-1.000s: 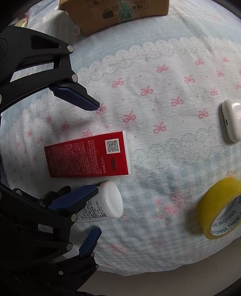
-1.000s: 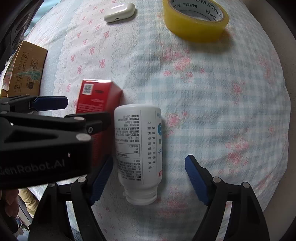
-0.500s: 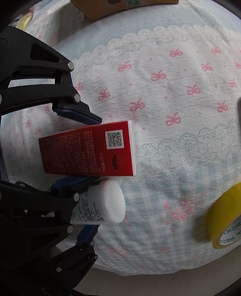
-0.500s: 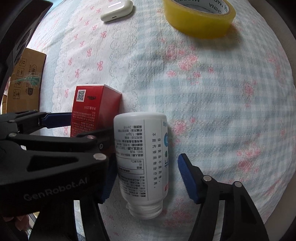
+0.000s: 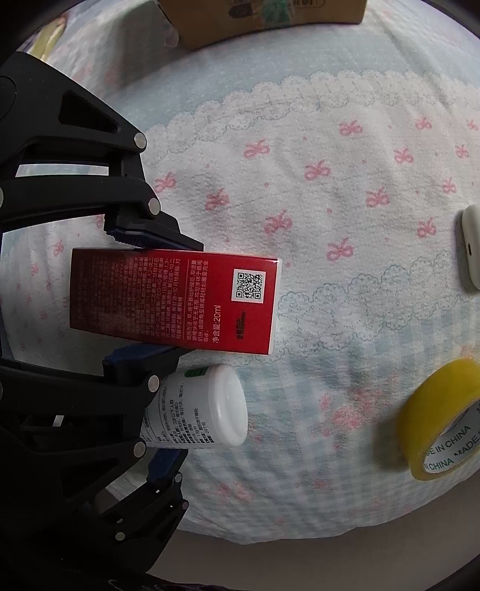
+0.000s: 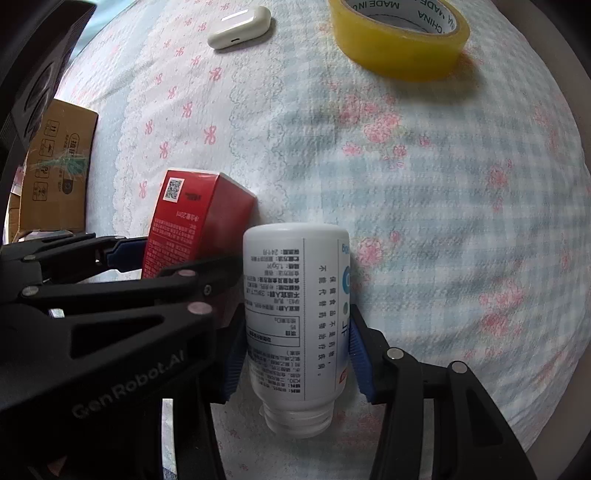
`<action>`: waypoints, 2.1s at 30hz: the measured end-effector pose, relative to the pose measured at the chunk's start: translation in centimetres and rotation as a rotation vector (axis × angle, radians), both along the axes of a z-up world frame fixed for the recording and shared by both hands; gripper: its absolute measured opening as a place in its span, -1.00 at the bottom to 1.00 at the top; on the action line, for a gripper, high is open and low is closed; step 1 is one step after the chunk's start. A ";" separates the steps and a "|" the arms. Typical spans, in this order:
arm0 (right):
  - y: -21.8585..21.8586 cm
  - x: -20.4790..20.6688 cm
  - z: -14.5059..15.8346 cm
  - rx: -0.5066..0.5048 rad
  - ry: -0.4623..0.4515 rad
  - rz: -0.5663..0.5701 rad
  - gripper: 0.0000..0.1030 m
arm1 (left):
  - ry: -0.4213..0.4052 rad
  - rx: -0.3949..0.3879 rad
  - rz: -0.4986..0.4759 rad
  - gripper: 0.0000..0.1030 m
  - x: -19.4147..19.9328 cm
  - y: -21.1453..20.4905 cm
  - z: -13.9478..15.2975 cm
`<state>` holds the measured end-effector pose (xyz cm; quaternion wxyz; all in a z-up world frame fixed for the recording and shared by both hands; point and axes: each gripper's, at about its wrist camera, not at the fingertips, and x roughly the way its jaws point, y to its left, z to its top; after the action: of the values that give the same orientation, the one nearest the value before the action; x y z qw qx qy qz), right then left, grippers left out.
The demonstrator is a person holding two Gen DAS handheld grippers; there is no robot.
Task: Organize rigid objects
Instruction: 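Grasp the red carton with the left tool while the right tool grasps the white pill bottle, then carry the carton and pill bottle into the cardboard box and open both tools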
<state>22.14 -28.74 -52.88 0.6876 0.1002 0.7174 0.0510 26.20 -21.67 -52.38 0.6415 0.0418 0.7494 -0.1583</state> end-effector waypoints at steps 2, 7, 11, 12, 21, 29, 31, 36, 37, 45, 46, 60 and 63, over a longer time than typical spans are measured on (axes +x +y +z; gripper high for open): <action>-0.2 -0.3 0.7 -0.001 -0.011 -0.006 -0.11 | -0.008 -0.008 -0.002 -0.24 -0.2 0.3 0.6; -0.8 -1.3 2.6 -0.009 -0.048 -0.025 -0.11 | -0.045 -0.040 0.016 -0.25 -1.0 1.3 3.3; -1.2 -2.1 4.9 -0.015 -0.086 -0.043 -0.11 | -0.095 -0.070 0.037 -0.25 -2.3 3.1 7.2; -1.4 -2.1 5.6 -0.014 -0.098 -0.047 -0.11 | -0.112 -0.078 0.043 -0.25 -2.5 3.6 8.2; -1.9 -3.7 16.0 -0.010 -0.248 -0.024 -0.11 | -0.300 -0.162 0.145 -0.24 -3.9 8.8 18.9; 2.6 -3.7 24.4 -0.003 -0.407 0.102 -0.11 | -0.456 -0.165 0.293 -0.24 -6.1 15.9 26.8; 4.4 -3.2 25.5 0.011 -0.431 0.129 -0.11 | -0.479 -0.153 0.324 -0.24 -6.6 17.8 28.0; 8.7 -2.4 27.7 0.055 -0.470 0.183 -0.10 | -0.510 -0.144 0.404 -0.24 -7.1 23.7 29.4; 9.8 -2.1 27.9 0.060 -0.474 0.194 -0.10 | -0.515 -0.138 0.413 -0.24 -7.0 25.0 29.5; 18.3 1.1 28.1 0.094 -0.462 0.221 -0.10 | -0.505 -0.121 0.452 -0.24 -4.5 35.1 28.3; 19.4 1.5 27.9 0.093 -0.458 0.217 -0.10 | -0.498 -0.120 0.450 -0.24 -3.9 36.3 27.9; 30.9 7.8 21.2 0.079 -0.325 0.041 -0.11 | -0.384 -0.121 0.343 -0.24 4.9 48.7 19.7; 32.2 8.7 19.4 0.077 -0.291 0.014 -0.10 | -0.359 -0.125 0.333 -0.24 6.4 49.4 17.9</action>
<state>30.82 3.44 -33.50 0.7795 0.1130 0.6084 0.0973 32.57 27.76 -34.46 0.7830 -0.0946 0.6087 -0.0864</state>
